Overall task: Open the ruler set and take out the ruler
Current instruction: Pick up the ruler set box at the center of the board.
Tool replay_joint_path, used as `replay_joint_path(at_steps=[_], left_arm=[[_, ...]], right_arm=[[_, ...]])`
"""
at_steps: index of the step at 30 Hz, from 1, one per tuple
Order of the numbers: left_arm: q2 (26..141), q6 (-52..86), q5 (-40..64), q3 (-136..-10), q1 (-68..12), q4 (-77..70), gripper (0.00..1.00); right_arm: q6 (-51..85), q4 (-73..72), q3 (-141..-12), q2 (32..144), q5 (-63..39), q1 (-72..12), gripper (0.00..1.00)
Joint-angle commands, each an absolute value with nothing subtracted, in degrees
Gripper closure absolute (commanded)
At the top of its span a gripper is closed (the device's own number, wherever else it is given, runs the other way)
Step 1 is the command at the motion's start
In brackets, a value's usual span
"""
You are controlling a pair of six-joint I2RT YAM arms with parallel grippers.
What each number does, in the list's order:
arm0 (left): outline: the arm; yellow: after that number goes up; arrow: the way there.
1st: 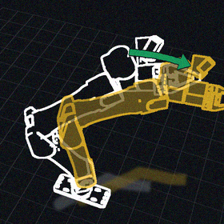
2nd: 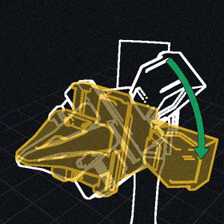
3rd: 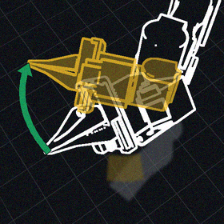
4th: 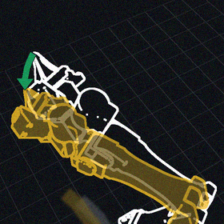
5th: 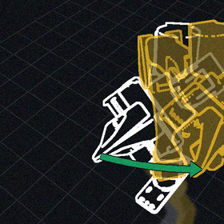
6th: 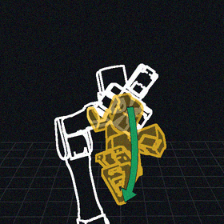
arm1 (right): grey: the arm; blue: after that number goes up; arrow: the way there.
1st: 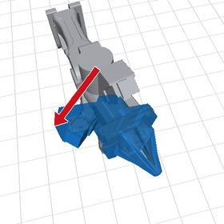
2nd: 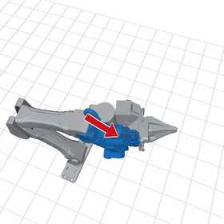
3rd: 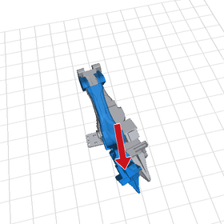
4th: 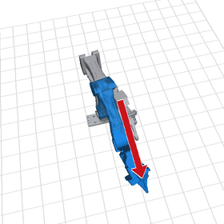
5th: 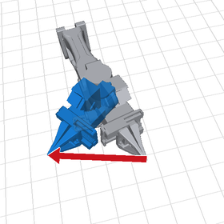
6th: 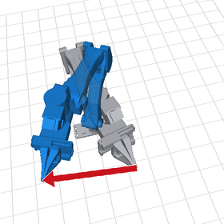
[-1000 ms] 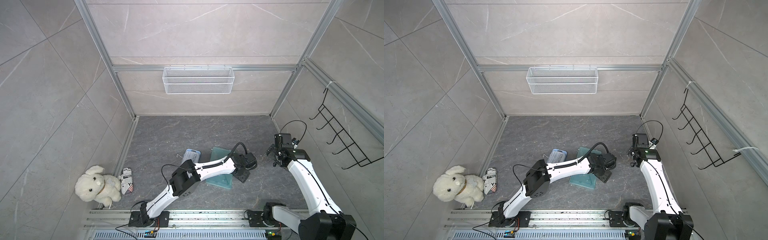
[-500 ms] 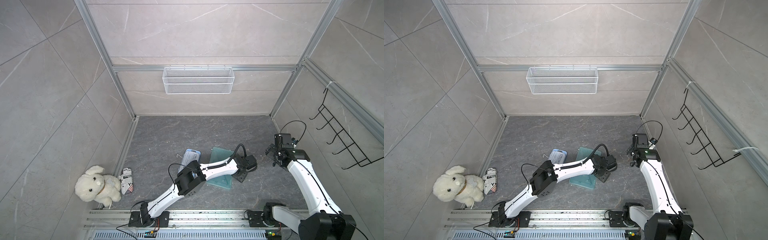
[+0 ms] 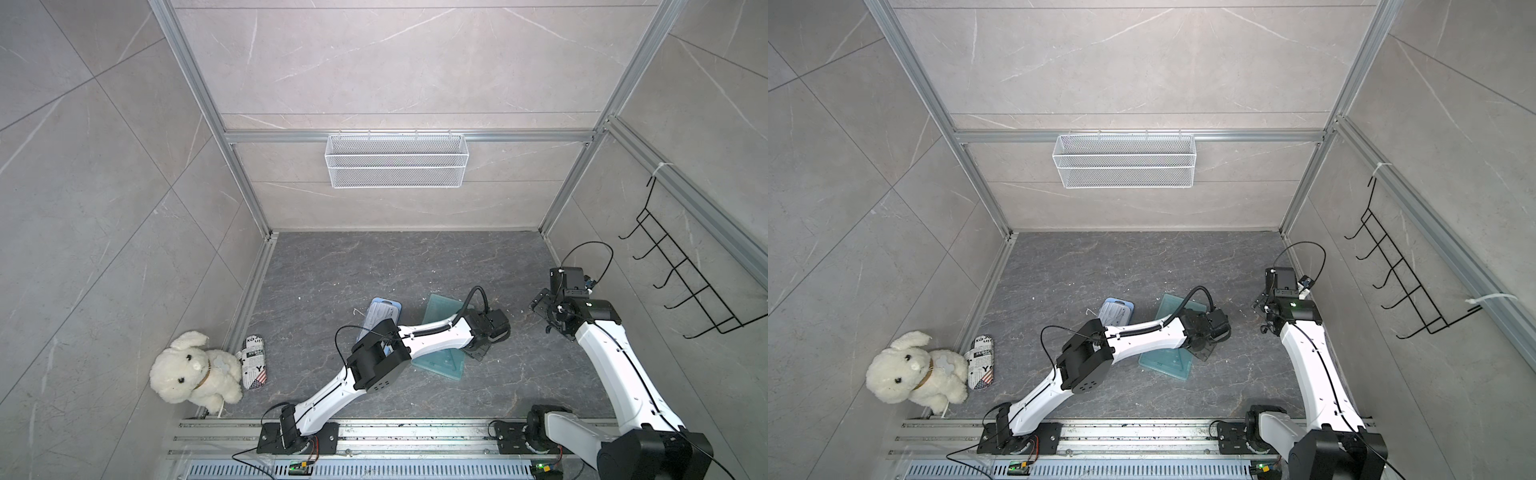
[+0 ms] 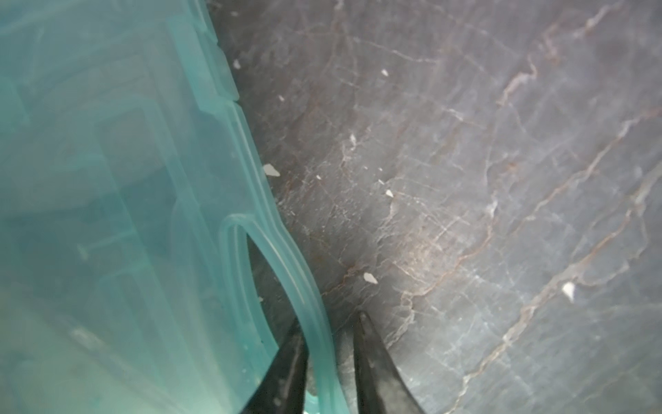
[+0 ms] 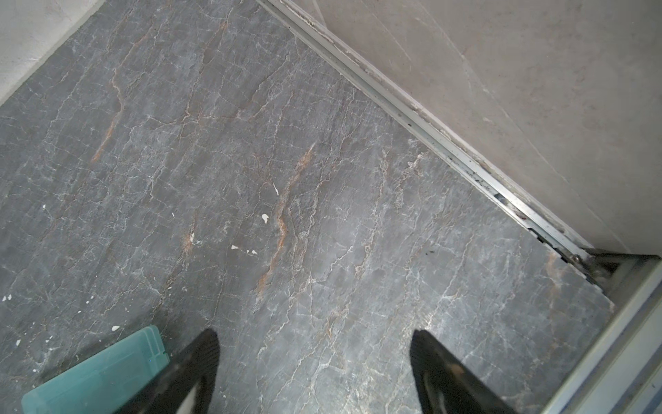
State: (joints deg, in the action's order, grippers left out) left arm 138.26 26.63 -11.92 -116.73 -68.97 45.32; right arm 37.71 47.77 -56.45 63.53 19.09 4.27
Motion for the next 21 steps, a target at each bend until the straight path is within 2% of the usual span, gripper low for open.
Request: replay_joint_path(at_steps=[1, 6, 10, 17, 21], left_arm=[[135.84, 25.62, -11.12, -114.29, -68.82, 45.37, 0.85], [134.04, 23.46, -11.28, -113.76, -68.80, 45.23, 0.93], [127.43, 20.58, -9.87, -111.24, -68.17, 43.31, 0.97], [110.78, 21.95, 6.83, -92.50, -60.03, 28.30, 1.00], [104.05, 22.41, 16.39, -86.16, -55.14, 23.85, 1.00]], right_arm=[[37.45, 47.88, -55.56, 62.40, 17.70, 4.48, 0.16], [36.46, 47.94, -56.27, 62.89, 14.07, 4.46, 0.14], [34.89, 47.87, -57.11, 64.66, 6.96, 4.35, 0.10], [33.33, 39.48, -52.57, 61.62, -17.99, 4.31, 0.11], [35.78, 34.75, -49.44, 59.88, -28.72, 4.27, 0.11]])
